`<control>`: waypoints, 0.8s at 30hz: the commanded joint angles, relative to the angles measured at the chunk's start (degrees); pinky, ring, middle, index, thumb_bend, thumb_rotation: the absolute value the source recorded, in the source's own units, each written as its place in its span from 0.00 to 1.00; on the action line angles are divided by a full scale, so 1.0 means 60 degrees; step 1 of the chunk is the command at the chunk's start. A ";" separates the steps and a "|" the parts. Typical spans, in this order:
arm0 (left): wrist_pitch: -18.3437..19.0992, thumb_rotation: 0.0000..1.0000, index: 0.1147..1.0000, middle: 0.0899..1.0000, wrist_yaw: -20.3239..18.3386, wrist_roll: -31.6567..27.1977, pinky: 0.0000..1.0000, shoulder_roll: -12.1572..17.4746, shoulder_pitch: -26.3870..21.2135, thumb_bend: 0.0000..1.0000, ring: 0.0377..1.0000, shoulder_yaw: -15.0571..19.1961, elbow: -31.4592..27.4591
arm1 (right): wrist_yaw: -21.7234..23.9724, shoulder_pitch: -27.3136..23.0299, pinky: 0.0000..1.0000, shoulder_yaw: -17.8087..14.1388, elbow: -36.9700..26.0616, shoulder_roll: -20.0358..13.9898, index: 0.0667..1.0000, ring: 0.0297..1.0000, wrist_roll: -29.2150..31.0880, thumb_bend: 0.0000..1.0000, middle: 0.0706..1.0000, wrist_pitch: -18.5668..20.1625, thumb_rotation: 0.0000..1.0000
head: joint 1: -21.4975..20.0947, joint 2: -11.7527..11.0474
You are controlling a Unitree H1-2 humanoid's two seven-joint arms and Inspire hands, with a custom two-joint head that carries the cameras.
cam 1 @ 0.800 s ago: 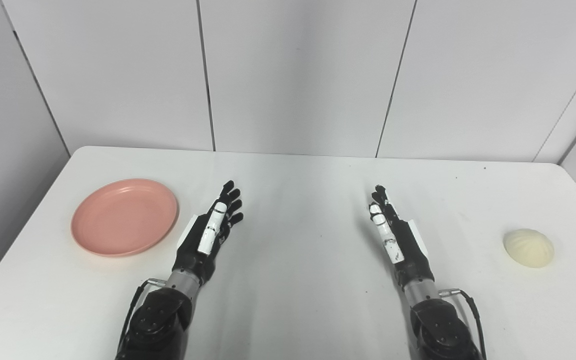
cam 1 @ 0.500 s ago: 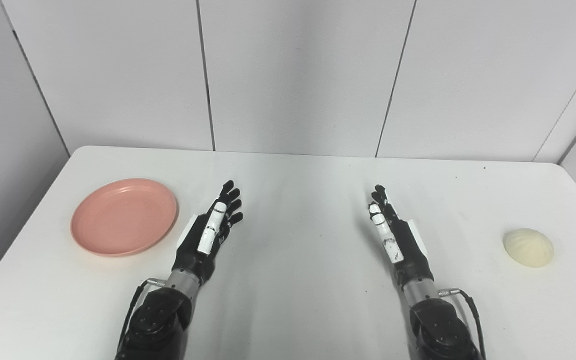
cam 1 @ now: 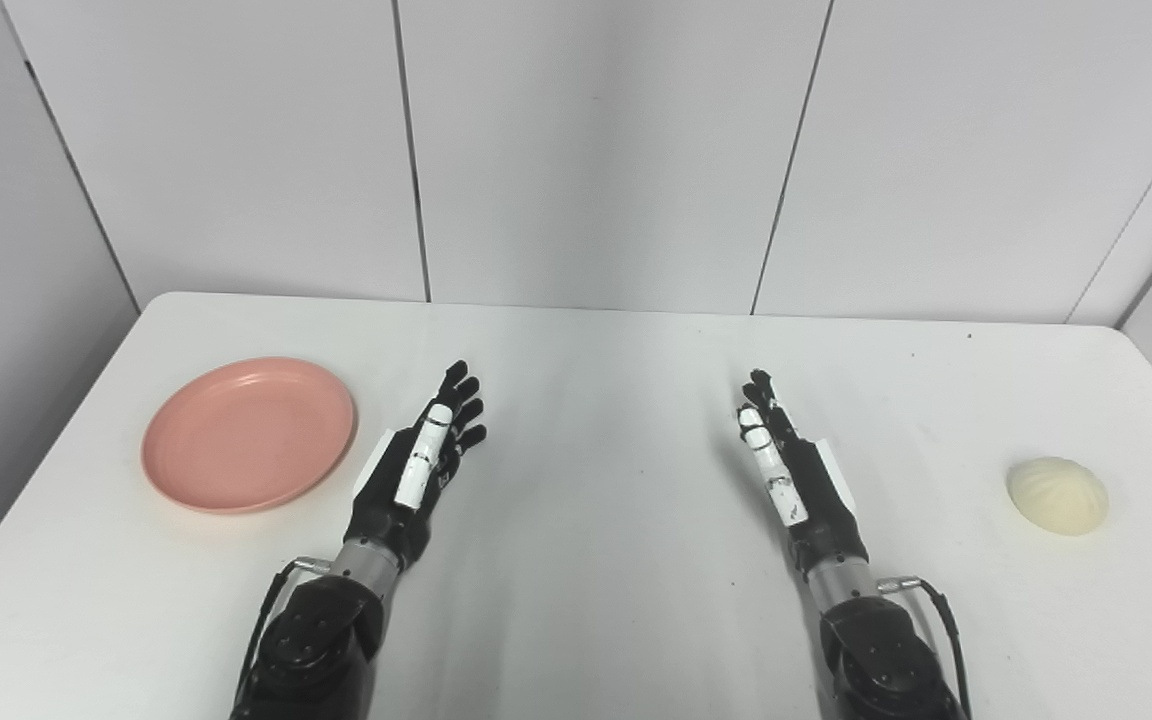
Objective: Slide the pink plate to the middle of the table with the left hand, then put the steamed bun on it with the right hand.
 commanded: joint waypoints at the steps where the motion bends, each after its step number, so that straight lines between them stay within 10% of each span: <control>1: 0.0695 1.00 1.00 1.00 -0.0018 0.0112 1.00 0.0016 0.0376 0.51 0.99 -0.0135 0.0510 | 0.0203 0.0061 0.92 0.0102 0.0149 0.0029 0.98 0.95 0.0027 0.28 0.96 0.0275 1.00 | 0.0278 -0.0013; 12: 0.0102 1.00 1.00 0.99 0.0443 0.0523 1.00 -0.0391 0.0010 0.52 0.97 -0.0396 0.1442 | 0.0627 0.0061 0.95 -0.0151 0.0172 -0.0412 1.00 0.96 0.0607 0.23 0.98 0.0195 1.00 | 0.1933 -0.0257; 24: -0.0232 1.00 1.00 0.98 0.0603 0.0648 1.00 -0.0489 -0.0129 0.53 0.98 -0.0447 0.1830 | 0.0644 0.0061 0.97 -0.0248 0.0153 -0.0422 1.00 0.97 0.0742 0.21 0.99 0.0178 1.00 | 0.1991 -0.0216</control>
